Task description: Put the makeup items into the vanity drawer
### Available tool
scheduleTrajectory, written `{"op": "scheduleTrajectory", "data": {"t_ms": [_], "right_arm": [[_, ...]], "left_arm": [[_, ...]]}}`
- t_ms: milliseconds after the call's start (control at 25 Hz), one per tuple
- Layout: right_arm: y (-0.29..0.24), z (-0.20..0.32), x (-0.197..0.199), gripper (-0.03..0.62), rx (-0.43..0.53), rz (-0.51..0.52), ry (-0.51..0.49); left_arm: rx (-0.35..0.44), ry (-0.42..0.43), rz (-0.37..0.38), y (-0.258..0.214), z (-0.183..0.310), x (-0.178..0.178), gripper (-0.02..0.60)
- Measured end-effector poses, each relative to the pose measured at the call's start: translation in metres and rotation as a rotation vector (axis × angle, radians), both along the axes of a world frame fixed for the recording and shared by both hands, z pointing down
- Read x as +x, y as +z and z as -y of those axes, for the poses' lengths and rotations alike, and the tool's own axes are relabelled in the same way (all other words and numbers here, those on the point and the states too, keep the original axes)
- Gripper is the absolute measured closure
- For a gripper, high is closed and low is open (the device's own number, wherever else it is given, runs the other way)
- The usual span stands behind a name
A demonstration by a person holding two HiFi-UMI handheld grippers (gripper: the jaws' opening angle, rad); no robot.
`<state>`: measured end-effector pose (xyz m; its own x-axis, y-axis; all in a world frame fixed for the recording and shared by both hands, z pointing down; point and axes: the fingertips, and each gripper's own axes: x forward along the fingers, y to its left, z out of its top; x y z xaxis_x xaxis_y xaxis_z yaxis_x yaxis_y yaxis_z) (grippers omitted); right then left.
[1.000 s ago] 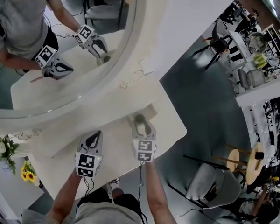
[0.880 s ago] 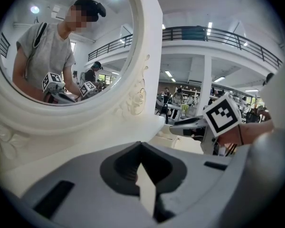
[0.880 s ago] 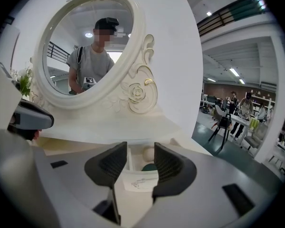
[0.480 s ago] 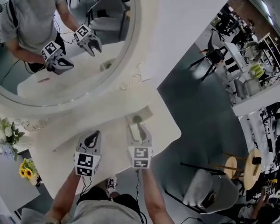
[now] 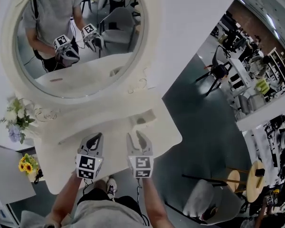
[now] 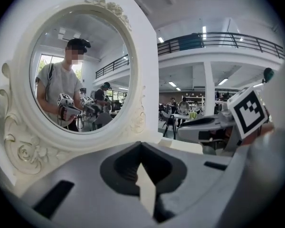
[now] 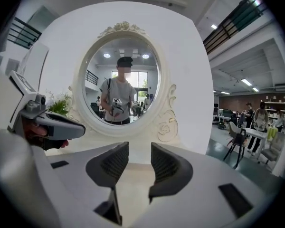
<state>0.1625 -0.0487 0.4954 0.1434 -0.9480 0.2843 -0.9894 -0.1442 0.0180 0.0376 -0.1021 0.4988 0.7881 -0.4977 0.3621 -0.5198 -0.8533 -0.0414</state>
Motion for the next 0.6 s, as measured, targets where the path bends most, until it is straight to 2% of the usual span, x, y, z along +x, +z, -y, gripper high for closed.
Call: {"op": "scheduleTrajectory", "data": {"t_ms": [360,600], "right_arm": [[-0.016,-0.038,-0.037,0.55,0.055,-0.028,-0.02],[-0.018,-0.053,-0.054,0.58,0.062,-0.043,-0.045]], "left_arm": [[0.035,-0.03,-0.022,-0.02,-0.038,-0.028,0.581],[0.05,-0.054,-0.029,-0.026,-0.052,-0.047,0.581]]}}
